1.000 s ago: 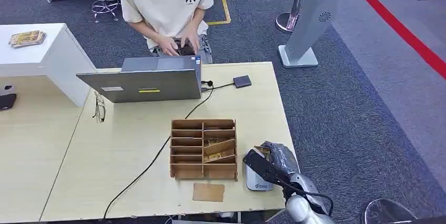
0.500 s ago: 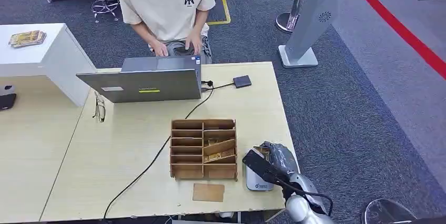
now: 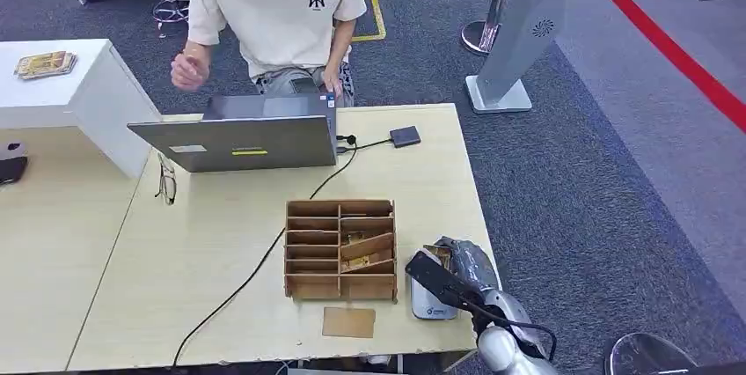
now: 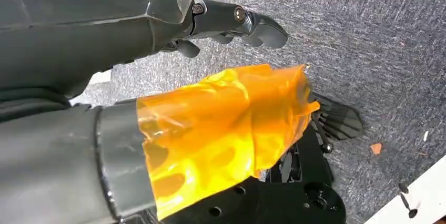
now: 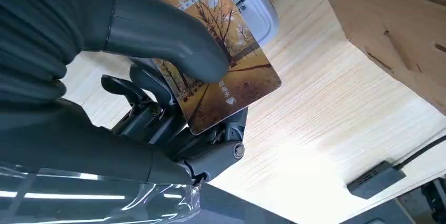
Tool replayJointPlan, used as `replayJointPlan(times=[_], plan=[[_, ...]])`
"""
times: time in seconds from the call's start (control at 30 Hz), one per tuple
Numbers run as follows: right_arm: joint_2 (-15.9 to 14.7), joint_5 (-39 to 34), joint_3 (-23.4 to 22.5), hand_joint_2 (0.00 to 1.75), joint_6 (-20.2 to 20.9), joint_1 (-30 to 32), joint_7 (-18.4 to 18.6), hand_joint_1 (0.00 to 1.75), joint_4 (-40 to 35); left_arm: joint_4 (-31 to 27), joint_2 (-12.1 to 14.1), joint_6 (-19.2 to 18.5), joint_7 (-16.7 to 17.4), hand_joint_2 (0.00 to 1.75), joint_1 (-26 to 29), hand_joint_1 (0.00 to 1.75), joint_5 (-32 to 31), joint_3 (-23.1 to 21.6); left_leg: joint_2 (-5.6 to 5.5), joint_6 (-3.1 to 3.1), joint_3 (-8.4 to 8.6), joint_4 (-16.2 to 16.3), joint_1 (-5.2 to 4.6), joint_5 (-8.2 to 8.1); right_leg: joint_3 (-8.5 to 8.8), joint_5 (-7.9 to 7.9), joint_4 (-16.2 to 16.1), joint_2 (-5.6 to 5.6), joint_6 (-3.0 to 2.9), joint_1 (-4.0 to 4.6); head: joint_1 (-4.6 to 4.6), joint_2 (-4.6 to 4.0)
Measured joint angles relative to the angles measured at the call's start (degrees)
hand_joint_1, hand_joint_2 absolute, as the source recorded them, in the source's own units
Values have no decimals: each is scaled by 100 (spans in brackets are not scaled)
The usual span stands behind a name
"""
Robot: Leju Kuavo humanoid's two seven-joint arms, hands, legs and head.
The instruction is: Pass the card to the sensor for recognition and then transmit it.
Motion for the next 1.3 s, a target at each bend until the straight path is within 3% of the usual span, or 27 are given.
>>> replayJointPlan(times=[1.13, 1.3], plan=[[48, -26, 9, 175, -9, -90, -42, 175, 125, -41, -2, 20, -9, 0, 53, 0, -17, -13, 0, 0, 4, 0, 0, 0, 2, 0, 0, 0, 0, 0, 2, 0], [55, -90, 4, 175, -326, -72, -289, 175, 94, -41, -2, 24, -42, 0, 53, 0, -26, -13, 0, 0, 5, 0, 0, 0, 2, 0, 0, 0, 0, 0, 0, 0]])
